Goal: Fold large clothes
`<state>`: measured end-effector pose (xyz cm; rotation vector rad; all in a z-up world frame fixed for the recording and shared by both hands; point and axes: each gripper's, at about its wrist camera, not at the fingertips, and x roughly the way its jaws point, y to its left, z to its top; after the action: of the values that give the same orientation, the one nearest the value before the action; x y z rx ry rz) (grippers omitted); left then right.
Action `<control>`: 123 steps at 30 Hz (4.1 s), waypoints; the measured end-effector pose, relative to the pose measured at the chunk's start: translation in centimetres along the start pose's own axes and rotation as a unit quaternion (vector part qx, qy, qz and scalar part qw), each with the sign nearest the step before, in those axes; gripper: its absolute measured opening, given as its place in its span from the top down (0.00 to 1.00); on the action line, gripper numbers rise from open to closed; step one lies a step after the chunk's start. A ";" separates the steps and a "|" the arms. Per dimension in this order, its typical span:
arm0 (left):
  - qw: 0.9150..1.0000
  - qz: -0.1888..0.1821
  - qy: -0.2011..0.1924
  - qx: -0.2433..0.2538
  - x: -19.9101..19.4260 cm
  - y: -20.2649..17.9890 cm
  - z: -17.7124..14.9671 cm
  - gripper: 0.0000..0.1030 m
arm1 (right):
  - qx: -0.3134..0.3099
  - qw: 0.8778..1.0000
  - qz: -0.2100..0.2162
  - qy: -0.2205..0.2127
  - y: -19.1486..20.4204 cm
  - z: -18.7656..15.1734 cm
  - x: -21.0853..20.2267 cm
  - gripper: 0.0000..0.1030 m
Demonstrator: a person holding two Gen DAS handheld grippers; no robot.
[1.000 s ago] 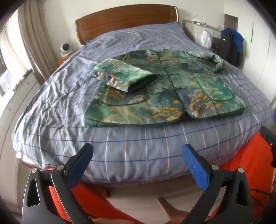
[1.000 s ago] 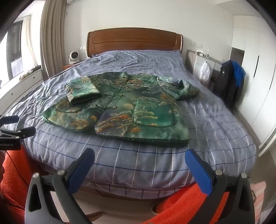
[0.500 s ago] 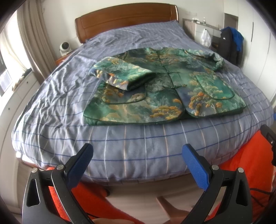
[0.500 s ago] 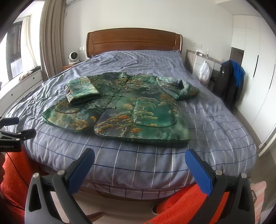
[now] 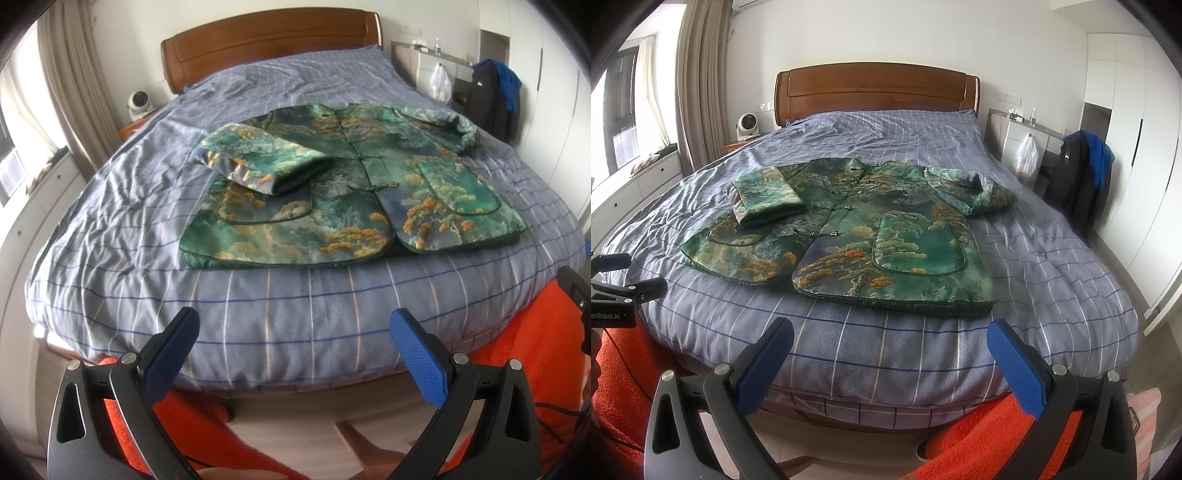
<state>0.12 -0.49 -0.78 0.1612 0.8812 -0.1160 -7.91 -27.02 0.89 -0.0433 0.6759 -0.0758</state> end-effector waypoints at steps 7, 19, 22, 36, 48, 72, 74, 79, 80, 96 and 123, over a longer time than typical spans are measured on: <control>1.000 0.000 -0.001 -0.001 0.0 0.0 0.0 0.00 | 0.000 1.000 0.000 0.000 0.0 0.0 -0.1 0.00; 1.000 -0.002 -0.006 0.000 -0.6 0.1 0.2 0.00 | -0.001 1.000 -0.003 -0.004 0.1 -0.1 -0.3 0.00; 1.000 -0.004 -0.008 0.000 -0.7 0.1 0.2 0.00 | 0.000 1.000 -0.004 -0.001 0.1 -0.3 -0.2 0.00; 1.000 -0.004 -0.008 0.007 -0.6 -0.6 0.1 0.00 | 0.003 1.000 -0.002 -0.006 -0.1 -0.3 -0.3 0.00; 1.000 -0.004 -0.008 0.007 -0.6 -0.6 0.1 0.00 | -0.002 1.000 0.001 -0.003 0.2 -0.3 -0.3 0.00; 1.000 -0.005 -0.003 0.010 -0.3 -0.9 0.0 0.00 | 0.000 1.000 0.004 0.004 0.4 -0.5 0.3 0.00; 1.000 -0.005 -0.003 0.010 -0.3 -0.9 0.0 0.00 | 0.001 1.000 0.004 0.004 0.4 -0.6 0.4 0.00; 1.000 -0.005 -0.003 0.010 -0.2 -0.9 0.0 0.00 | 0.001 1.000 0.005 0.004 0.4 -0.6 0.4 0.00; 1.000 -0.005 -0.003 0.010 -0.2 -0.9 0.0 0.00 | 0.001 1.000 0.005 0.005 0.4 -0.6 0.4 0.00; 1.000 -0.006 -0.004 0.010 -0.1 -0.9 -0.1 0.00 | 0.001 1.000 0.005 0.004 0.5 -0.6 0.4 0.00; 1.000 -0.005 -0.004 0.009 -0.1 -1.0 -0.1 0.00 | 0.001 1.000 0.005 0.005 0.4 -0.5 0.3 0.00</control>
<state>-0.20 -1.44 -0.85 0.1730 0.8740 -0.1348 -7.97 -26.62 0.22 -0.0366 0.6856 -0.0667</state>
